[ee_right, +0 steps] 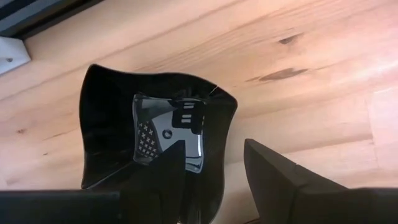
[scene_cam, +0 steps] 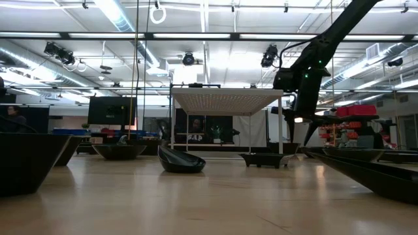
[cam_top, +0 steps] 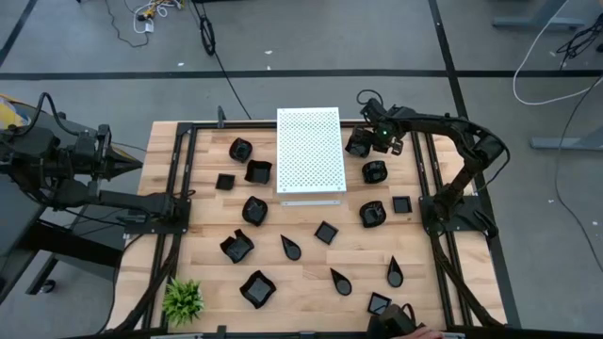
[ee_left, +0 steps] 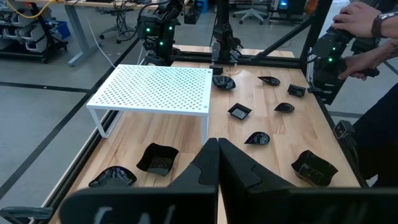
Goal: Pick & Place Mini shaped plates
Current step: Put the distorted square plate on the shelf
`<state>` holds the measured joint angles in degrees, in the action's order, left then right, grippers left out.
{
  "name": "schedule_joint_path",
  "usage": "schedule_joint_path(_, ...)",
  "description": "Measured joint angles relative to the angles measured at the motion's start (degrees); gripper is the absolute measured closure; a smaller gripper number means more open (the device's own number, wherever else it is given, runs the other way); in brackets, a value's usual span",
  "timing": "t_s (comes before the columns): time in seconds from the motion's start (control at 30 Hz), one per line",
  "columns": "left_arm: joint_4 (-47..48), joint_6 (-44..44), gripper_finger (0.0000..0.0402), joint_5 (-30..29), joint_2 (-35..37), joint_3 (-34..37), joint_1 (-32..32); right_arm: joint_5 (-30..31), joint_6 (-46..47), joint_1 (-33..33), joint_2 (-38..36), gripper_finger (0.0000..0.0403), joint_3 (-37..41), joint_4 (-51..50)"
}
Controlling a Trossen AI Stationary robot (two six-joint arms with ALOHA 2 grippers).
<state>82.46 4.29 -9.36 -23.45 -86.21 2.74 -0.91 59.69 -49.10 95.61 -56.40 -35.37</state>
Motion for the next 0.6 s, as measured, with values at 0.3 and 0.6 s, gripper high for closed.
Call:
schedule_joint_path(0.3, 0.0, 0.0, 0.0399, 0.0, 0.0, 0.0, 0.0, 0.4, 1.3, -0.2, 0.0, 0.0236, 0.0, 0.4)
schedule_joint_path(0.6, 0.0, 0.0, 0.0399, 0.0, 0.0, 0.0, 0.0, -0.1, 1.2, -0.2, 2.6, 0.0236, 0.0, 0.7)
